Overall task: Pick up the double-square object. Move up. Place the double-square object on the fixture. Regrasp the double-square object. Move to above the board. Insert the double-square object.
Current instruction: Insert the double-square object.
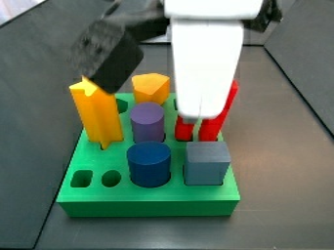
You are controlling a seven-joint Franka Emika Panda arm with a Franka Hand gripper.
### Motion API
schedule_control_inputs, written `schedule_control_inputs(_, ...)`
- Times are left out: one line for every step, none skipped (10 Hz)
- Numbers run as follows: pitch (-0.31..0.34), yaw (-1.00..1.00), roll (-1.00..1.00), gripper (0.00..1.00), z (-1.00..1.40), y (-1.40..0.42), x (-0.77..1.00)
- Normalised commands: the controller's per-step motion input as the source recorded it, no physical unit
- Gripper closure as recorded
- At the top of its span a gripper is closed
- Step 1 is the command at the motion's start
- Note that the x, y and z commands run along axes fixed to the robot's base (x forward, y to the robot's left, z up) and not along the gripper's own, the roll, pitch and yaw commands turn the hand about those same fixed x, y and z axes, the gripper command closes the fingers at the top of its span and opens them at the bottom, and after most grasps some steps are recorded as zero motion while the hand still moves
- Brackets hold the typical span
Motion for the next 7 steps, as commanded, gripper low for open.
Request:
schedule_control_inputs(-0.071,0.00,0.00,1.00,-0.55,-0.02,0.13)
schedule_control_inputs(0.000,0.00,0.00,1.00,-0.55,0.01,0.41)
schedule_control_inputs(0.000,0.00,0.02,1.00,-0.54,0.16,0.35)
schedule_control_inputs(0.000,0.08,0.03,1.00,-0.59,0.17,0.23)
schedule_control_inputs(-0.034,0.17,0.06,1.00,-0.67,0.10,0.02)
schedule_control_inputs(-0.074,0.25,0.10,1.00,-0.71,0.08,-0.03)
schedule_control_inputs(-0.126,0.33,0.04,1.00,-0.93,0.00,0.00)
